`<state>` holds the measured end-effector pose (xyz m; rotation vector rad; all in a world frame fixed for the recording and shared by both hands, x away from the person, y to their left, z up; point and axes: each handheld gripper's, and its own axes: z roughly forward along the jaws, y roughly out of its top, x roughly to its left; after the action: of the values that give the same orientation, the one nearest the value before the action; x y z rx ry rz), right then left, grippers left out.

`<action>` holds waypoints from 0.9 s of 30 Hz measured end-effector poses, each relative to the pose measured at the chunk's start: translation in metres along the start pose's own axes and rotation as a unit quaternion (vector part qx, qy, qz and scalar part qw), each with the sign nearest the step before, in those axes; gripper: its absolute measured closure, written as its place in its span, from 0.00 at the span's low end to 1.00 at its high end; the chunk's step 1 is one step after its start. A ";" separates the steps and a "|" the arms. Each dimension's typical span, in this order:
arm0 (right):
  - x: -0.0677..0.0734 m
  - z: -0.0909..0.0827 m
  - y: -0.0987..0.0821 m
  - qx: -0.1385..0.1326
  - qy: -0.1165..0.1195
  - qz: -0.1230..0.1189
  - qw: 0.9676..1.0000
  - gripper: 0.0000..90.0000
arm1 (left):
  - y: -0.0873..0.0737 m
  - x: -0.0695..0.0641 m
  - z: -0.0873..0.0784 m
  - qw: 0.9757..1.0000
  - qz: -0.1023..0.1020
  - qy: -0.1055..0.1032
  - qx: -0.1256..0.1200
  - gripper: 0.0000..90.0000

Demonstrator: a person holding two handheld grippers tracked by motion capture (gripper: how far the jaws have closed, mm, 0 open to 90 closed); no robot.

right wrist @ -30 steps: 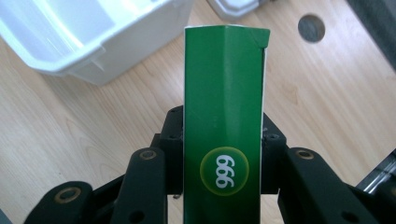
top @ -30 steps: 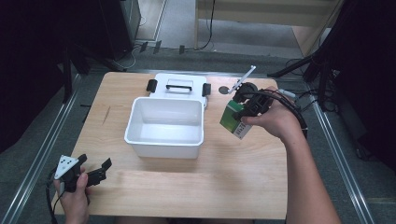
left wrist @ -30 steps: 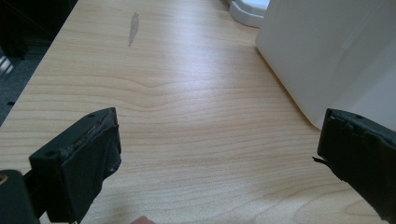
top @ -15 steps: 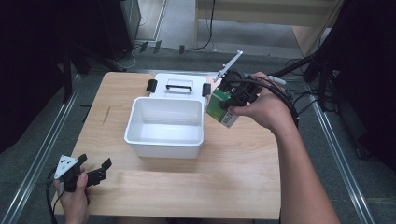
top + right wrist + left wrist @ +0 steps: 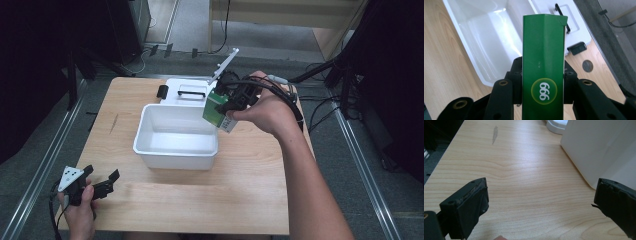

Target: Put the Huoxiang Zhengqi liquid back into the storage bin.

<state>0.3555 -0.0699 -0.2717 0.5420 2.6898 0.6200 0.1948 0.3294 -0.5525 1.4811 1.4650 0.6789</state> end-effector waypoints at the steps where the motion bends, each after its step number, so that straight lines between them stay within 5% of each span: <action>1: 0.001 0.000 0.002 -0.003 0.003 -0.004 1.000 0.72 | 0.000 0.000 0.000 1.000 0.000 0.000 0.000 0.00; 7: 0.010 0.002 0.012 -0.030 0.050 -0.062 0.996 0.72 | 0.000 0.000 0.000 1.000 0.000 -0.001 0.000 0.00; 13: 0.019 0.011 0.016 -0.034 0.084 -0.149 0.985 0.72 | 0.000 0.000 0.000 1.000 0.000 -0.002 -0.001 0.00; 17: 0.025 0.022 0.017 -0.022 0.088 -0.209 0.974 0.72 | 0.000 0.001 0.000 1.000 -0.001 -0.001 0.000 0.00; 22: 0.029 0.031 0.018 -0.018 0.099 -0.236 0.967 0.71 | 0.000 0.000 0.000 1.000 -0.002 -0.001 -0.002 0.00; 27: 0.028 0.040 0.020 -0.010 0.099 -0.237 0.966 0.71 | 0.000 0.001 0.000 1.000 -0.001 -0.002 -0.002 0.00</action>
<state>0.3525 -0.0279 -0.3027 -0.1834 2.8399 0.5840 0.1950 0.3298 -0.5527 1.4773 1.4624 0.6772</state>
